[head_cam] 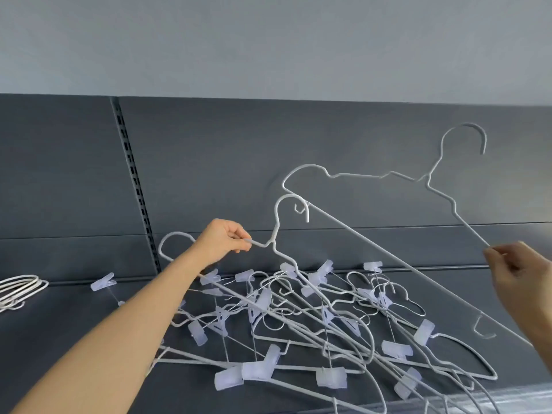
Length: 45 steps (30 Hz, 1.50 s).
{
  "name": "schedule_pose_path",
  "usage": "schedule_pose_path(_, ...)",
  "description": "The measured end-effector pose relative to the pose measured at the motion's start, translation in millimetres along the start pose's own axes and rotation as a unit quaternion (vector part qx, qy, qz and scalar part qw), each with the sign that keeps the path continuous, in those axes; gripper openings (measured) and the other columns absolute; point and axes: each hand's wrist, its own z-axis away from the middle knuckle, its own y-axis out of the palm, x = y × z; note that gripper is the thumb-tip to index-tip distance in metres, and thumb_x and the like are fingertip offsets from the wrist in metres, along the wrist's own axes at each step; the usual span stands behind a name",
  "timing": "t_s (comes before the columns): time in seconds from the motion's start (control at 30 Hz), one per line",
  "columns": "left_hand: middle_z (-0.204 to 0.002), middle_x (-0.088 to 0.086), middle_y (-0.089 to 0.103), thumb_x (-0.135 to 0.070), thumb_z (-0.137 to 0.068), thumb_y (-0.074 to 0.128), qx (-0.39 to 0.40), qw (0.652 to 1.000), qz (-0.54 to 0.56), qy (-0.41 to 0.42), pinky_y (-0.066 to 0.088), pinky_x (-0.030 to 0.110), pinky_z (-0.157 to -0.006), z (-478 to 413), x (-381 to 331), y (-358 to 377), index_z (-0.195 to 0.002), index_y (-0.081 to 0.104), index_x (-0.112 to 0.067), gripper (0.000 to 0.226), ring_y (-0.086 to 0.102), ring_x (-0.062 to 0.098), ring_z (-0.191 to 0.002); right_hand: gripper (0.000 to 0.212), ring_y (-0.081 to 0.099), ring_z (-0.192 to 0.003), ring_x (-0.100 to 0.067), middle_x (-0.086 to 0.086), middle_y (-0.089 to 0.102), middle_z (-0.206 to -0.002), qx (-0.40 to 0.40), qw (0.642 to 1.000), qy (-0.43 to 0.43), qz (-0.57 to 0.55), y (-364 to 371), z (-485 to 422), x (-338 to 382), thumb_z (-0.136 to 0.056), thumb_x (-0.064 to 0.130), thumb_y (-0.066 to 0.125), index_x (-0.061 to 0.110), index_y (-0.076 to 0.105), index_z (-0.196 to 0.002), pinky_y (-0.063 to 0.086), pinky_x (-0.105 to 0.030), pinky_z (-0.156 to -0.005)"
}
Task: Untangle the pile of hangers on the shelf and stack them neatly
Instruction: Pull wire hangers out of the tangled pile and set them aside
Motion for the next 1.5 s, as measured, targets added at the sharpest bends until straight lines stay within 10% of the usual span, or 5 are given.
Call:
schedule_pose_path(0.17,-0.050,-0.009,0.067,0.004,-0.073,0.071,0.021,1.000,-0.023,0.001,0.046,0.009,-0.056,9,-10,-14,-0.063,0.067,-0.015,0.021,0.051,0.001,-0.044,0.012,0.057,-0.057,-0.034,-0.007,0.060,-0.056,0.062,0.998,0.006,-0.004,3,14,43,-0.087,0.021,0.059,0.017,0.058,-0.075,0.048,-0.038,-0.061)
schedule_pose_path(0.4,-0.052,-0.007,0.067,0.003,-0.072,0.072,-0.015,0.997,-0.074,-0.010,0.046,0.024,-0.062,20,4,-27,-0.061,0.068,-0.016,0.022,0.053,0.017,-0.055,0.013,0.051,-0.060,-0.032,-0.007,0.056,-0.058,0.128,0.991,-0.024,0.005,25,28,52,-0.087,0.016,0.059,0.019,0.058,-0.074,0.036,-0.031,-0.061)
schedule_pose_path(1.07,-0.059,0.000,0.068,-0.003,-0.075,0.071,-0.067,0.997,-0.026,-0.015,0.040,0.005,-0.051,38,-23,-42,-0.070,0.070,-0.014,0.013,0.055,-0.002,-0.045,0.013,0.048,-0.059,-0.030,-0.002,0.054,-0.054,0.134,0.989,-0.063,-0.026,41,27,80,-0.089,0.020,0.055,0.017,0.059,-0.077,0.029,-0.030,-0.057)
schedule_pose_path(1.5,-0.091,-0.002,0.066,-0.012,-0.079,0.070,-0.217,0.971,-0.094,0.015,0.041,0.016,-0.081,79,-18,-48,-0.084,0.074,-0.010,0.007,0.060,0.011,-0.085,0.032,0.054,-0.049,-0.002,0.027,0.058,-0.048,0.379,0.893,-0.222,-0.100,82,57,158,-0.087,0.019,0.055,0.032,0.045,-0.060,0.042,-0.026,-0.058)
